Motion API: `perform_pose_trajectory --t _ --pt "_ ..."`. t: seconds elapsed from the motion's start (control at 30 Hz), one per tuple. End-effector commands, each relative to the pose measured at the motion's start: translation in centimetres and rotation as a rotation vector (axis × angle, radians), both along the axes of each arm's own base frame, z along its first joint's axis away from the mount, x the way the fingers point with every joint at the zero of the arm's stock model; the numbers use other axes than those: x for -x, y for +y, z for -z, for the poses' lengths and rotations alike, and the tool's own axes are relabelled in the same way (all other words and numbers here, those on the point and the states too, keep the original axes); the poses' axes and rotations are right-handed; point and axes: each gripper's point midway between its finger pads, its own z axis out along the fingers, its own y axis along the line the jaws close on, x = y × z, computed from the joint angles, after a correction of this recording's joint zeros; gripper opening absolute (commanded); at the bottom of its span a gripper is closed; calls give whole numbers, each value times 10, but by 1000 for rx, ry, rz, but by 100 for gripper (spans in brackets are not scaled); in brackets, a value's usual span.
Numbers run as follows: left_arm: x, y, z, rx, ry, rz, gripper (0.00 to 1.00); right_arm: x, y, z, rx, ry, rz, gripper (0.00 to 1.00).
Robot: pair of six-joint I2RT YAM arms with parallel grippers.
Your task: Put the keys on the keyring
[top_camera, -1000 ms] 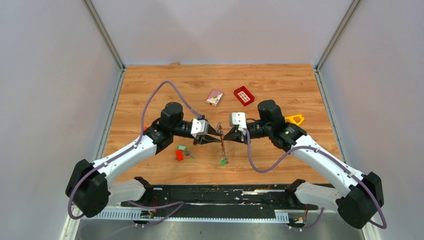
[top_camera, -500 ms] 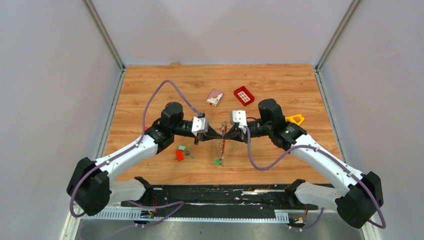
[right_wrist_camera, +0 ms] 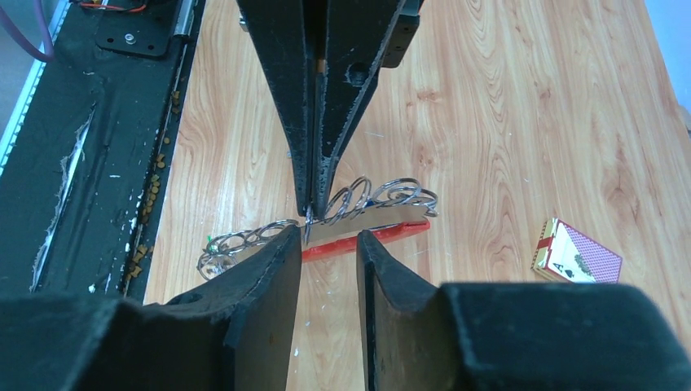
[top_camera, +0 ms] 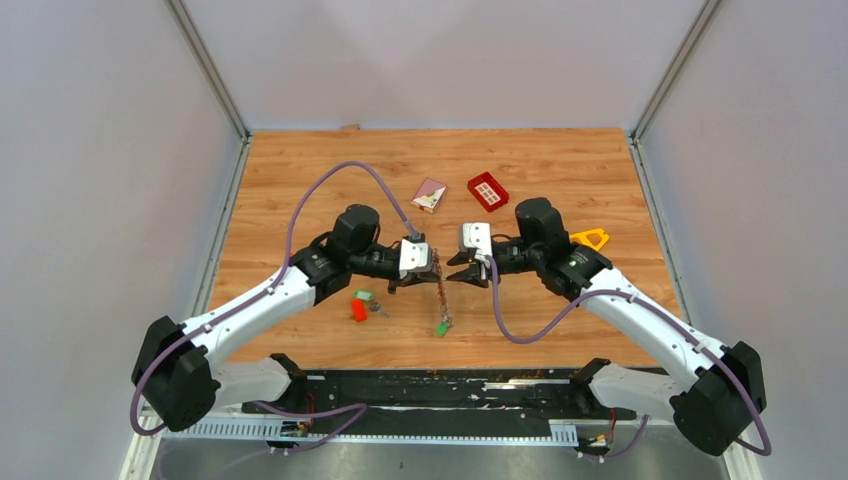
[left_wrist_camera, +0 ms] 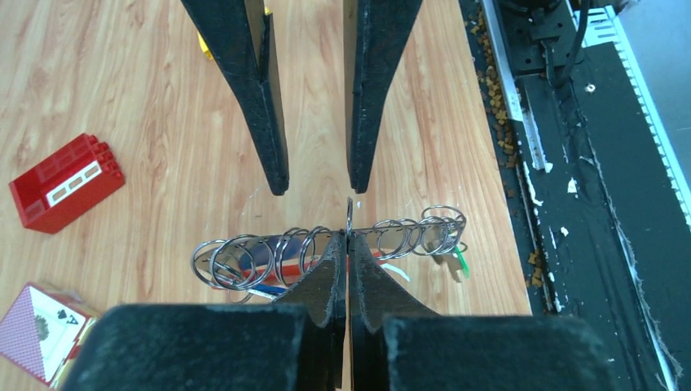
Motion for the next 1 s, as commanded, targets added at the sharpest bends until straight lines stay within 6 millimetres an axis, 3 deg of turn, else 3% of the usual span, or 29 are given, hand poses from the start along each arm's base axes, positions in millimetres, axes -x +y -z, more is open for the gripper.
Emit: perform_pose_trajectory --t 0.0,0.4,0.97 --pt "-6 -1 -23 9 -63 -25 0 3 5 -13 -29 -61 -57 32" --pt "-9 -6 -32 64 -59 -59 0 9 10 3 1 -13 -93 31" --pt "-3 -7 -29 69 -31 -37 0 3 15 3 12 -16 -64 16"
